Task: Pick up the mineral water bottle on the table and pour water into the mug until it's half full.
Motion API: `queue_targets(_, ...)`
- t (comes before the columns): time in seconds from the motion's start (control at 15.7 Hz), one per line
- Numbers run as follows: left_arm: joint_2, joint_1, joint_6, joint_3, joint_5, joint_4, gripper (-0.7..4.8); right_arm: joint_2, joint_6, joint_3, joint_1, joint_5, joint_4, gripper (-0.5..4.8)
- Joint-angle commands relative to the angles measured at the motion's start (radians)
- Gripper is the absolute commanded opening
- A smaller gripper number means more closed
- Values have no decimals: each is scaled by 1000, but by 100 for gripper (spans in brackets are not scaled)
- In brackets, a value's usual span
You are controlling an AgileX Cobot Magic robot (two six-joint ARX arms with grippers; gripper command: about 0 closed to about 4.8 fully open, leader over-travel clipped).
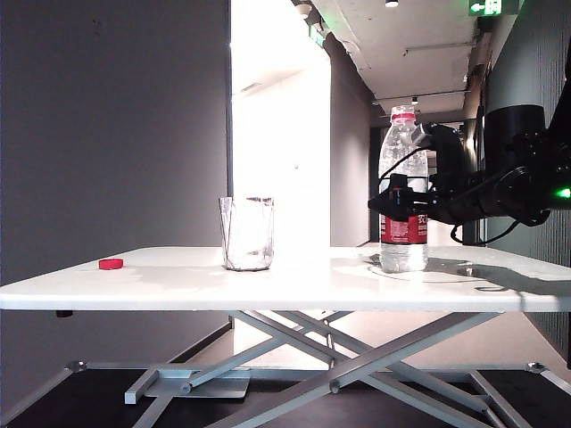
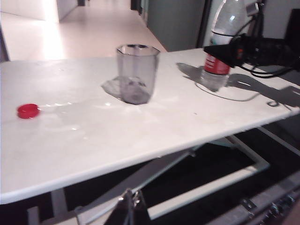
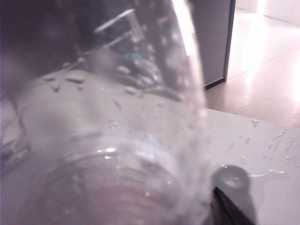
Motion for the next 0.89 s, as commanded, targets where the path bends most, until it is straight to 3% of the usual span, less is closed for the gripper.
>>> queue_targets(0.06,1,-1,-6,2,11,-19,-5,-7,0,4,2,-5,10,479)
queue_targets(0.38,0,-1,7,2,11,-47,-5,-7,0,4,3,-7,10,474)
queue_targets(0.51,0,-1,12,2,11,-47,-5,-7,0,4,3,-67,10,290)
queue_targets(0.64,0,-1,14,2,11,-47,-5,-7,0,4,3,-88,8,290)
queue_targets(0.76,0,-1,17,2,11,-47,-5,-7,0,4,3,-92,6,199)
queue_targets(0.89,0,-1,18,2,11,-46,-5,-7,0,4,3,-93,6,199)
